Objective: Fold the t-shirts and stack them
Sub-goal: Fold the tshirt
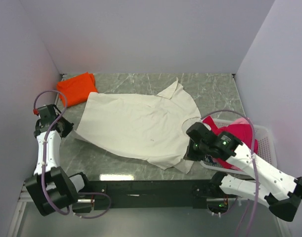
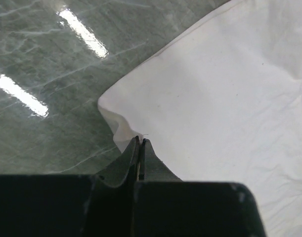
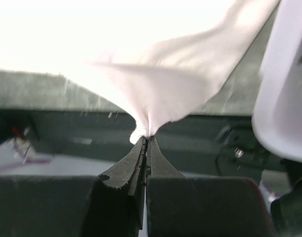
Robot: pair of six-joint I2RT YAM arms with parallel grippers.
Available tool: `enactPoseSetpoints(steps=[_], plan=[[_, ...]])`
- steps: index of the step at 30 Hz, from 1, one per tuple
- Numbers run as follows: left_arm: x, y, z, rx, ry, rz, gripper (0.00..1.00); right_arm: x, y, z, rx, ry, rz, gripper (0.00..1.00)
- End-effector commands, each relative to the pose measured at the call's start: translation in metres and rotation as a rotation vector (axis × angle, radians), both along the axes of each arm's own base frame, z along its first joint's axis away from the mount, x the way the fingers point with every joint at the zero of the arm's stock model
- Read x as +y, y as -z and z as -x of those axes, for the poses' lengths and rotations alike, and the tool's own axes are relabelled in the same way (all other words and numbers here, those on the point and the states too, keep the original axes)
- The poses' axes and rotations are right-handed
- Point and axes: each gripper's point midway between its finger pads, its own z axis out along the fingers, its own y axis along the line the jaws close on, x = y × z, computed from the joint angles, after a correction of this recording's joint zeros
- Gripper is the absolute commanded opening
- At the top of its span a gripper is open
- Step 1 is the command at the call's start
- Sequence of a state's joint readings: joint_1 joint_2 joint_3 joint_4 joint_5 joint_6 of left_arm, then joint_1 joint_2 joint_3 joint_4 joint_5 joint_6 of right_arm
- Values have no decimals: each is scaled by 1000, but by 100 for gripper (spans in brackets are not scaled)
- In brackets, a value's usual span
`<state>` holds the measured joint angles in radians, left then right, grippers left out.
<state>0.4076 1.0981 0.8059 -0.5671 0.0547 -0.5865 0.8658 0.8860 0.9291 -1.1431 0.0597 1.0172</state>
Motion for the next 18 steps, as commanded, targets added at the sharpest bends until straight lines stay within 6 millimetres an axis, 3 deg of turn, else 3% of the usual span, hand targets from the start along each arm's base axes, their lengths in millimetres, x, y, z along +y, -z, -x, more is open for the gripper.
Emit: enactPoseSetpoints(steps=[1, 9, 18], plan=[[2, -8, -27, -63, 67, 1, 1, 8, -4, -34, -76, -67, 25, 0], [6, -2, -57, -45, 128, 34, 1, -3, -2, -95, -90, -3, 87, 0], [11, -3, -92, -62, 171, 65, 1, -16, -8, -145, -105, 35, 135, 0]])
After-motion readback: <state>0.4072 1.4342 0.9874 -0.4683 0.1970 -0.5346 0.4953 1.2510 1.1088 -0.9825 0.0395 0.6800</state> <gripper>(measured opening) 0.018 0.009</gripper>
